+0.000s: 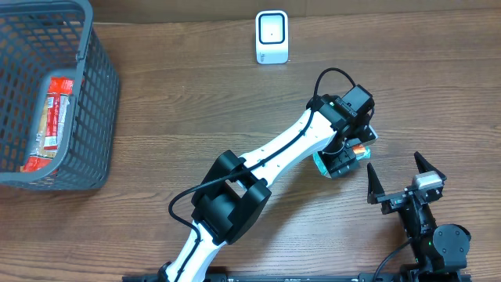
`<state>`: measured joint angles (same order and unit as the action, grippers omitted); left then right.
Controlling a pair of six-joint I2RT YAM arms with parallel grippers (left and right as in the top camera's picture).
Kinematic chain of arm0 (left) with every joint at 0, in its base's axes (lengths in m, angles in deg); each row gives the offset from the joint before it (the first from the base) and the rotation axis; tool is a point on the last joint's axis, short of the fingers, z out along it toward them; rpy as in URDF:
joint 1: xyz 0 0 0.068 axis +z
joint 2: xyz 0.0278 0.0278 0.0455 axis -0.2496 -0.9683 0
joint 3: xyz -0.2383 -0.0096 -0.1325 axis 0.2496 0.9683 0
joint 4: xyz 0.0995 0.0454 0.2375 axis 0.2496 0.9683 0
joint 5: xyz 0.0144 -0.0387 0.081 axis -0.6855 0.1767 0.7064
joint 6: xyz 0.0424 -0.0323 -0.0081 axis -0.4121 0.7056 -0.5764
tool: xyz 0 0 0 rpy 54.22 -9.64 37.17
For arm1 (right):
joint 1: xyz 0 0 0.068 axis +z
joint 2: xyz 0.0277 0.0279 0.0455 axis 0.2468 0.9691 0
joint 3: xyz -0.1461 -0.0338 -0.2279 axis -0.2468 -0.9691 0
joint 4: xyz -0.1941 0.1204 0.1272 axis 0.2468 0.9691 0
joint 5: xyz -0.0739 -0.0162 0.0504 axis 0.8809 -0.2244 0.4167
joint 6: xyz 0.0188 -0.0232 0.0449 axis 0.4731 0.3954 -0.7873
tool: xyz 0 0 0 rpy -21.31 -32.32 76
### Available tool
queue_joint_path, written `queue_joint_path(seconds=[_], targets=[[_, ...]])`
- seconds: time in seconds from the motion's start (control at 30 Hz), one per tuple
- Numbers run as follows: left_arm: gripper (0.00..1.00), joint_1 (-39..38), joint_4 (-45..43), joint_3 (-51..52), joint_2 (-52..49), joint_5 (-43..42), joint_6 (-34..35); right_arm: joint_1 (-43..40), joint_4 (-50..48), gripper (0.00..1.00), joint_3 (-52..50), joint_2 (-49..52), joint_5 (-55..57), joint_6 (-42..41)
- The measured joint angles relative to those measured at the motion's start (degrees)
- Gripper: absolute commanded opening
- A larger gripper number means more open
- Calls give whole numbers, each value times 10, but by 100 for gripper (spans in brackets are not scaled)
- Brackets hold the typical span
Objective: Scan the item barcode
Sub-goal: 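Lower the packet onto the table and open the left gripper, then move the left gripper back into the basket over the red-labelled pasta pack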
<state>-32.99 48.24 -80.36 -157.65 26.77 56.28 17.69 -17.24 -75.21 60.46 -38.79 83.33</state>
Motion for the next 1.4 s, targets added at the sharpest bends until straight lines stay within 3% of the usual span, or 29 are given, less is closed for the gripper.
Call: queue_joint_path(seconds=[0.57, 1.1, 1.23, 1.4], targets=[[100, 7, 19, -36, 5, 0, 2, 0, 0, 100, 0, 0, 0, 0], [100, 35, 50, -88, 105, 0, 2, 0, 0, 100, 0, 0, 0, 0], [100, 71, 59, -88, 134, 7, 3, 0, 0, 100, 0, 0, 0, 0], [100, 171, 63, -88, 174, 18, 5, 0, 0, 100, 0, 0, 0, 0]])
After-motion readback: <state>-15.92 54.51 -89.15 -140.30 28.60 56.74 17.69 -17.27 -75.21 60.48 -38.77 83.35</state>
